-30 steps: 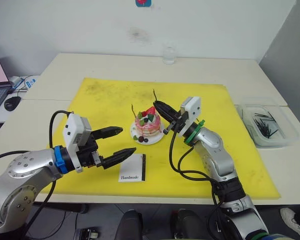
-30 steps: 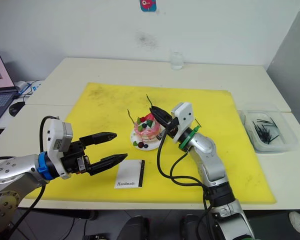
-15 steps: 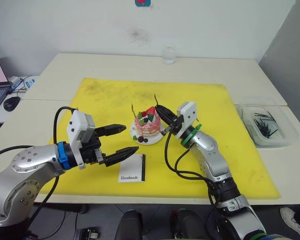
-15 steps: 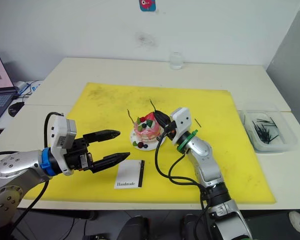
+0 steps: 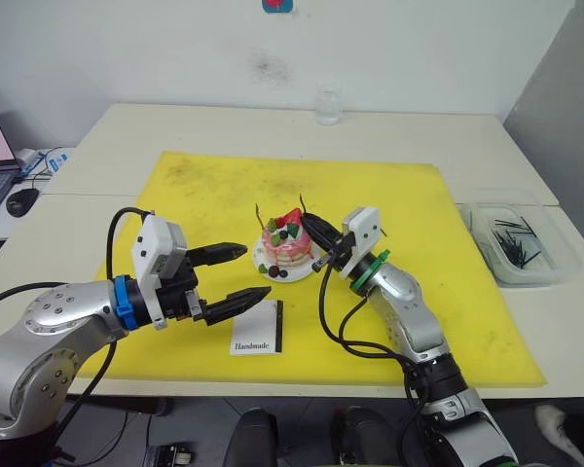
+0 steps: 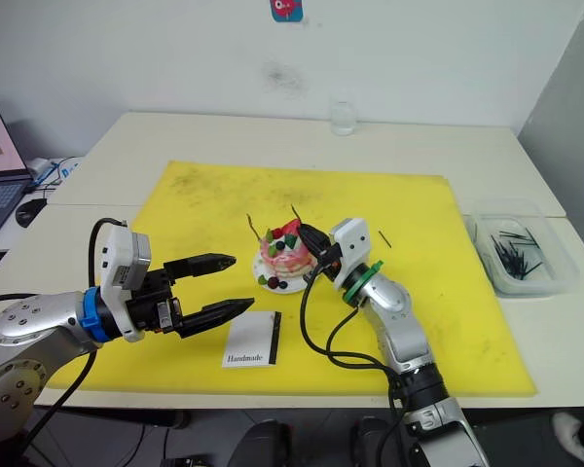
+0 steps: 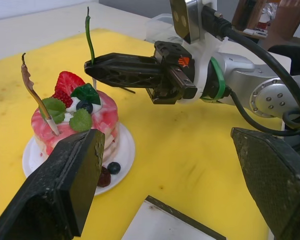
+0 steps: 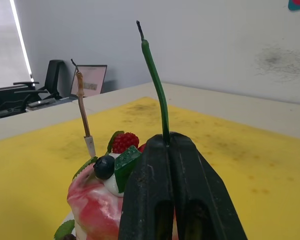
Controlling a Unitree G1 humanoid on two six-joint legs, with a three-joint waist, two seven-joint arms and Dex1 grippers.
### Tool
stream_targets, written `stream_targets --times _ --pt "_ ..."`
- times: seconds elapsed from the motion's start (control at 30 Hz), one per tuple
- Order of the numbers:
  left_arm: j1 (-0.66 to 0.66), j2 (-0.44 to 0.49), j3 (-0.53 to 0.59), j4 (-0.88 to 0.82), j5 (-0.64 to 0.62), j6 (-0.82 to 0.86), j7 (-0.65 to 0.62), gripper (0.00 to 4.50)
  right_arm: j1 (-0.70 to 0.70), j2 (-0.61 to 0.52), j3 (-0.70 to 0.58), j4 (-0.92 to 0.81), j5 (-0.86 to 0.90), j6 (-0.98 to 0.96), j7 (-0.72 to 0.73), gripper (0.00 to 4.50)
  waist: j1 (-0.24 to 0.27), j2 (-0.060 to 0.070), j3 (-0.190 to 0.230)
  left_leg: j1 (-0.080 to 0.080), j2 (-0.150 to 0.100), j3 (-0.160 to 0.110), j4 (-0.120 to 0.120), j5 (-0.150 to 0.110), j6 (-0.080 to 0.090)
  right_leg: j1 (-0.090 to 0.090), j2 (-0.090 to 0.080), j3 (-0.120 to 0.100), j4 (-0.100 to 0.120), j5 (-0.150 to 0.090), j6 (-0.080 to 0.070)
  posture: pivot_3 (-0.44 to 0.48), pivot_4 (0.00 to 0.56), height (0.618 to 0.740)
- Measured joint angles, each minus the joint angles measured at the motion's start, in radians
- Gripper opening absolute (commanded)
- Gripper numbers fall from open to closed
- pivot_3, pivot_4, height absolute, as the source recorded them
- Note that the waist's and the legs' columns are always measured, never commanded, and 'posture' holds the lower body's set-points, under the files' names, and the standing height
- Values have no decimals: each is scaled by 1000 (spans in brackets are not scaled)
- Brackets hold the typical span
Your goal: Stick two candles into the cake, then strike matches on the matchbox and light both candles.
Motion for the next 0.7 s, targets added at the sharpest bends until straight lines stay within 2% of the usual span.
stream_targets --times 0.7 --pt "20 0 -21 0 28 -8 -25 4500 10 19 1 35 -37 1 -23 52 -1 0 0 1 0 1 0 0 0 0 0 1 0 0 0 0 150 740"
